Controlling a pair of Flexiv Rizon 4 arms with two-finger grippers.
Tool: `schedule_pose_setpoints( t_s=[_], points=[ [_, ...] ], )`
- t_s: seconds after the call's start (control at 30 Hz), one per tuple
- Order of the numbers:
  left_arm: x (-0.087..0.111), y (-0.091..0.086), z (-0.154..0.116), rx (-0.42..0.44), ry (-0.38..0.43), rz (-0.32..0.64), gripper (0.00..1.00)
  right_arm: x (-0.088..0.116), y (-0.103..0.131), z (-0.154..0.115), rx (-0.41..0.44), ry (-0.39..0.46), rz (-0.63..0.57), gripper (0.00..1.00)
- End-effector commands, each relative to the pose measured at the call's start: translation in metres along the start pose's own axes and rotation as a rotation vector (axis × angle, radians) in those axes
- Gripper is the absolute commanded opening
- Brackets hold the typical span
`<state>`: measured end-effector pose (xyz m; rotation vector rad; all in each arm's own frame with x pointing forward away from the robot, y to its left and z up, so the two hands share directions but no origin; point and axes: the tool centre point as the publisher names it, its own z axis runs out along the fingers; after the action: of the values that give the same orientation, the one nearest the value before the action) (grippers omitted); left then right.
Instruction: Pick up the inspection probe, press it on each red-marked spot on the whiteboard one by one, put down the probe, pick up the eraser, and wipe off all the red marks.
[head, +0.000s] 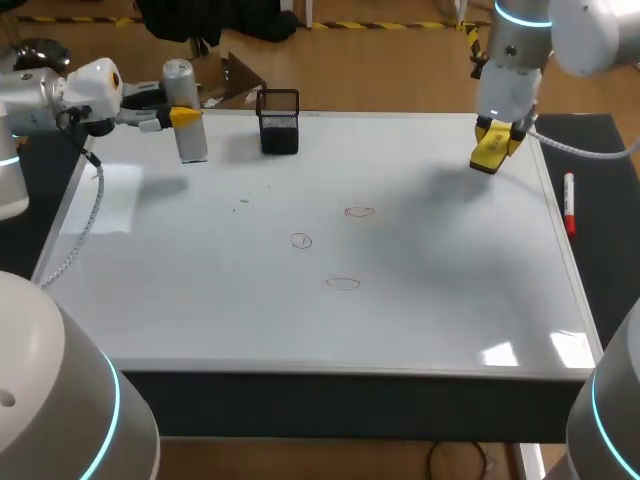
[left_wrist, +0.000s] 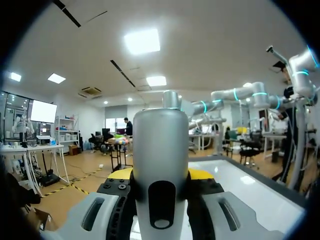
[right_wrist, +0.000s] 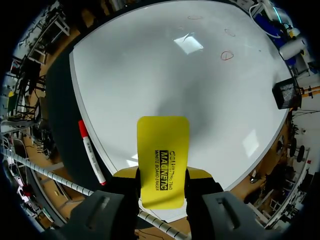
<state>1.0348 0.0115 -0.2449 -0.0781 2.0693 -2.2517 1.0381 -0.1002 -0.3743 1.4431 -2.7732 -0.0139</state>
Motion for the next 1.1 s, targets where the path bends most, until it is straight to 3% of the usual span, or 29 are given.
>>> schedule_pose_setpoints(
  t_s=[0.03,0.83,1.1],
  points=[
    [-0.011,0.006,-0.006,0.011,0.024,-0.006,0.00,0.001,0.000,-0.001,0.002,0.003,-0.002,0.00],
    [-0.010,0.006,-0.008,0.013,0.014,-0.025,0.00,0.001,0.000,-0.001,0.002,0.003,-0.002,0.00],
    [-0.010,0.006,-0.008,0.013,0.014,-0.025,0.00,-0.025,0.037,-0.005,0.034,0.053,-0.091,0.00]
  ],
)
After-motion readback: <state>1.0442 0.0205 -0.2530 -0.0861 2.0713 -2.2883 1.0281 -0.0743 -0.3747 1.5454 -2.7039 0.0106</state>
